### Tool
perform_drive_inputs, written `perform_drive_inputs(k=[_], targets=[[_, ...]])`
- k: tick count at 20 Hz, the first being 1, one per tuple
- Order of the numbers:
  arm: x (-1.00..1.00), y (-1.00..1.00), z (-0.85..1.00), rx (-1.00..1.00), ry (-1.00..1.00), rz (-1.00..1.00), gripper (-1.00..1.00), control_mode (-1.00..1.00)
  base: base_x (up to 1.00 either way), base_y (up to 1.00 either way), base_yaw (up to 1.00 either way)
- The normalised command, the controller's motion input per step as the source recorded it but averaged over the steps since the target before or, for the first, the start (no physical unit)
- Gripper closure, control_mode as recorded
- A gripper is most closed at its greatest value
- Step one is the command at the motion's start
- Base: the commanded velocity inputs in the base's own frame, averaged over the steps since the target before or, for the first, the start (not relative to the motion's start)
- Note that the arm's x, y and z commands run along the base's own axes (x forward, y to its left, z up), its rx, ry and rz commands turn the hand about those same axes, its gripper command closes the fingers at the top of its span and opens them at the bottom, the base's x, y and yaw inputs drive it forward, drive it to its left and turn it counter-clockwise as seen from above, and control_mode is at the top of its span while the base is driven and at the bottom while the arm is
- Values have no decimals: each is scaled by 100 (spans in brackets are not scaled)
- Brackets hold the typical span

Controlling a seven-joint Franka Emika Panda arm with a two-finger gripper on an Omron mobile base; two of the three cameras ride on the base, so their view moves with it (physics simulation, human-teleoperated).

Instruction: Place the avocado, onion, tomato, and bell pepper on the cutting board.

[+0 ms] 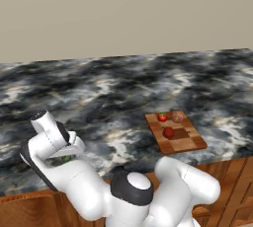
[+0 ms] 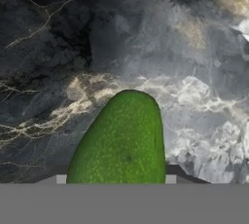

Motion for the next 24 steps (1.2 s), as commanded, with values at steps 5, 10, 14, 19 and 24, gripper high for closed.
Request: perform_drive_inputs(k=[5,10,14,19,24], targets=[[0,-58,47,0,2,1,100,-100,0,0,0],[0,-75,27,0,2,2,100,-100,0,0,0],[0,-87,24,0,0,3,100,-100,0,0,0],[0,-87,34,0,0,4,100,-100,0,0,0],[0,-85,39,0,-2,6,100,-100,0,0,0]])
